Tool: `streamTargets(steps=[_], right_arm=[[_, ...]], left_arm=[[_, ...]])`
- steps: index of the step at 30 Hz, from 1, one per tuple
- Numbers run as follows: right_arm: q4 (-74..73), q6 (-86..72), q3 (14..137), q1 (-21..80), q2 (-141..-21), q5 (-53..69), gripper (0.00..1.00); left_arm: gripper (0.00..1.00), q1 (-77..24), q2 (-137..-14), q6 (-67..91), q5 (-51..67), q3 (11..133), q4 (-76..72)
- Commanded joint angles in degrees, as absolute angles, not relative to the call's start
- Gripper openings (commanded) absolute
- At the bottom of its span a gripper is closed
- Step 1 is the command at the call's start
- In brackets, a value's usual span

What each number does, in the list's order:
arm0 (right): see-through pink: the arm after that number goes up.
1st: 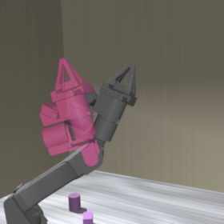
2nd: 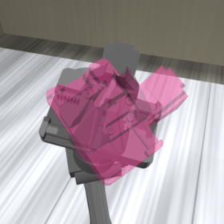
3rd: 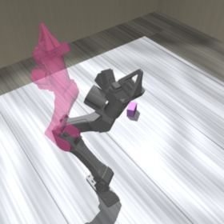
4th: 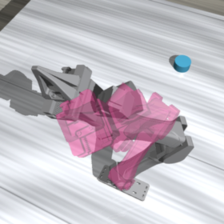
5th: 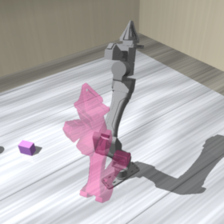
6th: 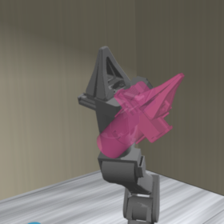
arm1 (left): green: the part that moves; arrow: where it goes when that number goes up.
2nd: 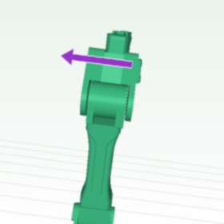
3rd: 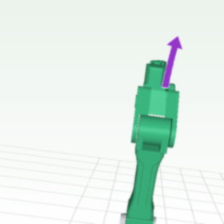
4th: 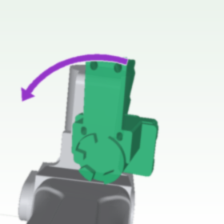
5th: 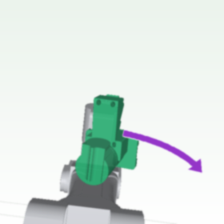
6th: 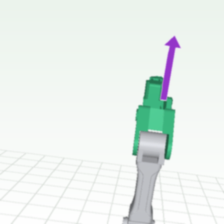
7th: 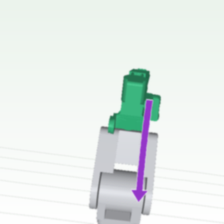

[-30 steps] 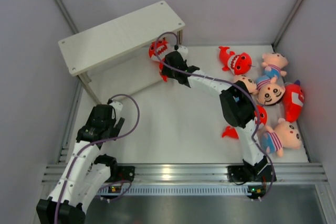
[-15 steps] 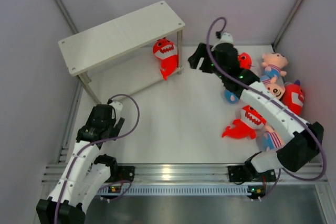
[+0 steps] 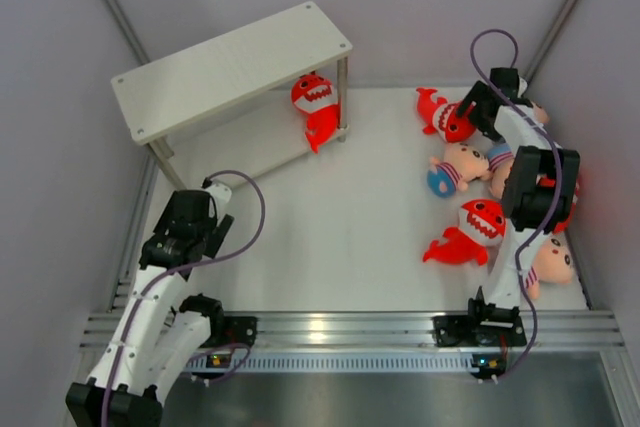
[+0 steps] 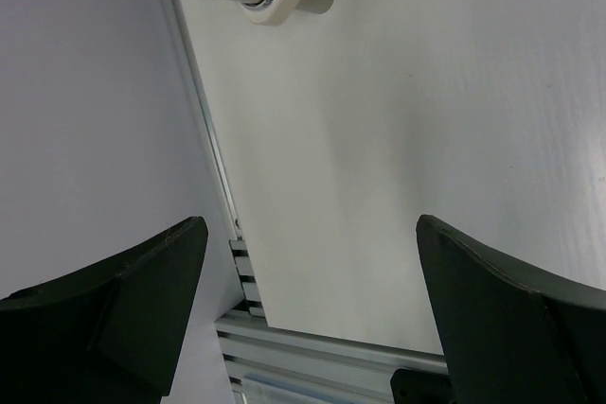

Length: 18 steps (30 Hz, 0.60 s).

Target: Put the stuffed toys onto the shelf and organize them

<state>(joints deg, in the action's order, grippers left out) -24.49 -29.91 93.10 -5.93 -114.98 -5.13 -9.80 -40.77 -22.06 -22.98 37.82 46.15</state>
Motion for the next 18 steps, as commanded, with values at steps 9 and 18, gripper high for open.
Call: streamTargets(steps=[9,18], right_arm=[[-15.0,-25.3,102.2,-7.2,-122.2,6.8,0.58],[-13.5,-26.2,104.2,-8.0,-126.6,10.5,0.78]], left_arm=[[0.98,-9.5,-44.8,-25.1,-25.6,43.3,44.2],[0.98,-9.5,-48.0,-24.1,-25.0,45.9,44.8]])
